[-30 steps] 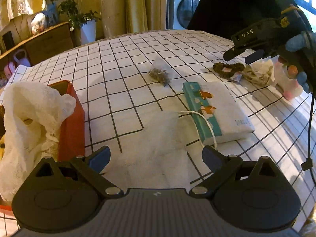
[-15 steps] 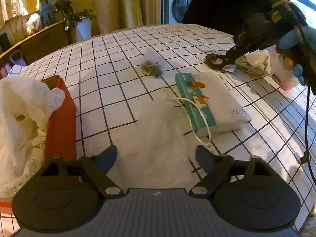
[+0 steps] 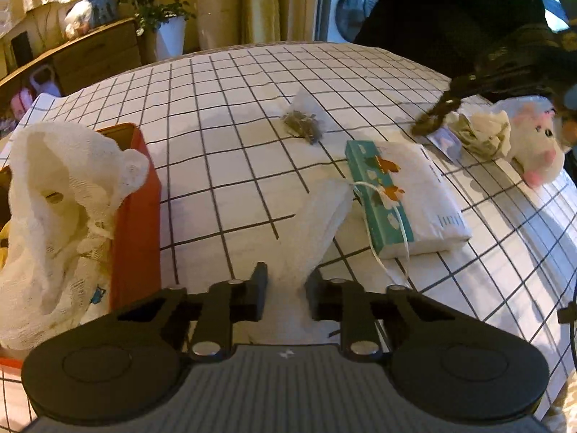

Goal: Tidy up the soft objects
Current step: 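Close the left gripper on the mesh bag while the right gripper grasps the bracelet, then carry the mesh bag and bracelet over the tin box and lower them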

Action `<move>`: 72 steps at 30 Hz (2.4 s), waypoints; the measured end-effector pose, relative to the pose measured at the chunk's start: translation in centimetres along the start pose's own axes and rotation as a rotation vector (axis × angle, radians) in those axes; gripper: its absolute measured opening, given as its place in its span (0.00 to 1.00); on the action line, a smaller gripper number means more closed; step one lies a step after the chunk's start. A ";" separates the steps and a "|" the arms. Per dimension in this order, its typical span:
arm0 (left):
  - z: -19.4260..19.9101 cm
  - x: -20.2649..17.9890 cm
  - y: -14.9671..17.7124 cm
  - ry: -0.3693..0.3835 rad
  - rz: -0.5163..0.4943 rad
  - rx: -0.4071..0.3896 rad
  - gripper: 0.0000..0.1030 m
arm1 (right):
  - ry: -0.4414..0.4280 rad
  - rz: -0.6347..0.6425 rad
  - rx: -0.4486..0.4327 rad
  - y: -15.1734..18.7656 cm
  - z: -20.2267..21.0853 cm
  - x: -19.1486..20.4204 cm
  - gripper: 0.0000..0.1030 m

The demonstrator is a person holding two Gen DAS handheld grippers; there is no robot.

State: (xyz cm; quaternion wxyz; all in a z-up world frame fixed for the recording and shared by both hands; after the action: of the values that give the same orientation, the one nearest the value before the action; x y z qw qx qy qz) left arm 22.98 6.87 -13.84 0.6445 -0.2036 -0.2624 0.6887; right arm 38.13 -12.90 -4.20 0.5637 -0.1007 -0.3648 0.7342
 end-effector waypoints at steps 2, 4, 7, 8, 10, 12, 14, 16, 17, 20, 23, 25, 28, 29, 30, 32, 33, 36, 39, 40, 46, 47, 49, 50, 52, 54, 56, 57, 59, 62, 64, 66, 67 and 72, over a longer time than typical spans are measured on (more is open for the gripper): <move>0.4 0.3 -0.1 0.004 0.017 -0.005 0.16 | -0.019 -0.011 -0.015 -0.1 0.9 0.2 0.02; 0.9 0.5 -0.3 0.009 0.028 -0.009 0.14 | -0.037 -0.011 -0.030 -0.1 1.9 0.5 0.02; 1.7 0.9 -0.5 0.015 0.043 -0.019 0.13 | -0.057 -0.003 -0.050 0.1 3.5 1.0 0.02; 2.0 1.0 -0.6 0.016 0.046 -0.023 0.13 | -0.065 -0.004 -0.058 0.1 4.2 1.2 0.02; 2.7 1.2 -0.8 0.018 0.052 -0.034 0.13 | -0.081 -0.001 -0.071 0.2 5.3 1.5 0.01; 3.4 1.5 -1.1 0.027 0.062 -0.040 0.13 | -0.097 0.001 -0.086 0.3 6.5 1.8 0.01; 4.2 1.7 -1.3 0.034 0.071 -0.047 0.13 | -0.120 -0.003 -0.096 0.4 7.6 2.1 0.01; 5.0 2.0 -1.5 0.040 0.081 -0.053 0.13 | -0.133 0.005 -0.104 0.6 8.6 2.5 0.01; 5.4 2.1 -1.5 0.043 0.086 -0.056 0.13 | -0.142 0.009 -0.106 0.7 9.1 2.7 0.01; 6.7 2.6 -1.6 0.047 0.093 -0.064 0.13 | -0.165 0.032 -0.112 1.2 10.5 3.8 0.01; 7.9 3.1 -1.6 0.046 0.103 -0.066 0.13 | -0.191 0.049 -0.115 1.6 11.6 4.8 0.01; 8.6 3.7 -1.6 0.049 0.116 -0.055 0.13 | -0.212 0.061 -0.113 2.0 12.3 5.7 0.01; 9.6 4.6 -1.4 0.037 0.122 -0.057 0.13 | -0.246 0.085 -0.112 2.6 13.3 7.3 0.01; 9.9 4.9 -1.4 0.031 0.122 -0.059 0.13 | -0.257 0.092 -0.112 2.7 13.5 7.9 0.01; 10.3 5.2 -1.3 0.027 0.126 -0.063 0.13 | -0.267 0.101 -0.112 3.0 13.9 8.5 0.01; 11.0 6.0 -1.2 0.022 0.134 -0.070 0.13 | -0.288 0.120 -0.113 3.3 14.4 9.6 0.01; 11.5 6.4 -1.1 0.022 0.143 -0.077 0.13 | -0.300 0.130 -0.113 3.5 14.6 10.3 0.01; 12.8 8.0 -0.9 0.015 0.162 -0.097 0.13 | -0.331 0.151 -0.114 3.8 15.2 12.2 0.01; 14.2 9.5 -0.8 -0.008 0.161 -0.117 0.13 | -0.362 0.172 -0.112 4.0 15.5 14.2 0.01; 14.6 10.1 -0.8 -0.017 0.162 -0.122 0.13 | -0.374 0.179 -0.111 4.1 15.6 14.9 0.01; 16.3 13.7 -0.5 -0.056 0.187 -0.134 0.13 | -0.423 0.225 -0.098 5.0 15.7 19.1 0.01; 16.5 14.3 -0.4 -0.064 0.192 -0.133 0.13 | -0.431 0.231 -0.093 5.1 15.6 19.7 0.01; 16.8 15.4 -0.2 -0.079 0.194 -0.133 0.13 | -0.446 0.240 -0.083 5.5 15.4 21.0 0.01; 16.8 15.9 -0.2 -0.086 0.193 -0.132 0.13 | -0.454 0.244 -0.079 5.7 15.2 21.6 0.01; 16.8 16.8 -0.2 -0.100 0.192 -0.126 0.13 | -0.466 0.253 -0.067 6.0 14.8 22.8 0.01; 16.7 17.6 0.0 -0.113 0.193 -0.122 0.13 | -0.478 0.258 -0.051 6.5 14.2 23.8 0.01; 16.4 18.3 0.0 -0.123 0.198 -0.114 0.13 | -0.485 0.265 -0.035 7.1 13.7 24.8 0.01; 16.2 18.6 0.1 -0.127 0.200 -0.108 0.13 | -0.489 0.270 -0.027 7.5 13.3 25.2 0.01; 15.8 19.2 0.3 -0.137 0.204 -0.098 0.13 | -0.494 0.278 -0.013 8.1 12.6 26.1 0.01; 15.2 20.1 0.5 -0.149 0.209 -0.083 0.13 | -0.496 0.279 0.000 8.7 11.7 27.2 0.01; 14.6 20.6 0.7 -0.154 0.215 -0.070 0.13 | -0.503 0.270 0.015 9.1 10.9 27.6 0.01; 13.9 21.0 1.1 -0.159 0.220 -0.056 0.13 | -0.503 0.271 0.024 9.4 10.1 27.9 0.01; 13.5 21.2 1.2 -0.160 0.223 -0.048 0.13 | -0.502 0.272 0.027 9.5 9.7 28.1 0.01; 11.9 21.4 1.4 -0.154 0.234 -0.019 0.13 | -0.462 0.290 0.037 10.6 7.6 28.5 0.01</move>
State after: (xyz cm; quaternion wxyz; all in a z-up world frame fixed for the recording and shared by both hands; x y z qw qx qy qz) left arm 12.66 26.97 -4.21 0.5359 -0.1853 -0.2922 0.7701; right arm 16.11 8.51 1.86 0.3561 0.0286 -0.4522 0.8173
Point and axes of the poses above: each gripper's, at about its wrist camera, not at the fingertips, and z roughly against the way its jaws point, x to its left, y to its underside, the point moved 1 cm from there along -z, roughly the way its jaws point, and after that the axes turned 8 degrees about -z, right-handed, at the moved point
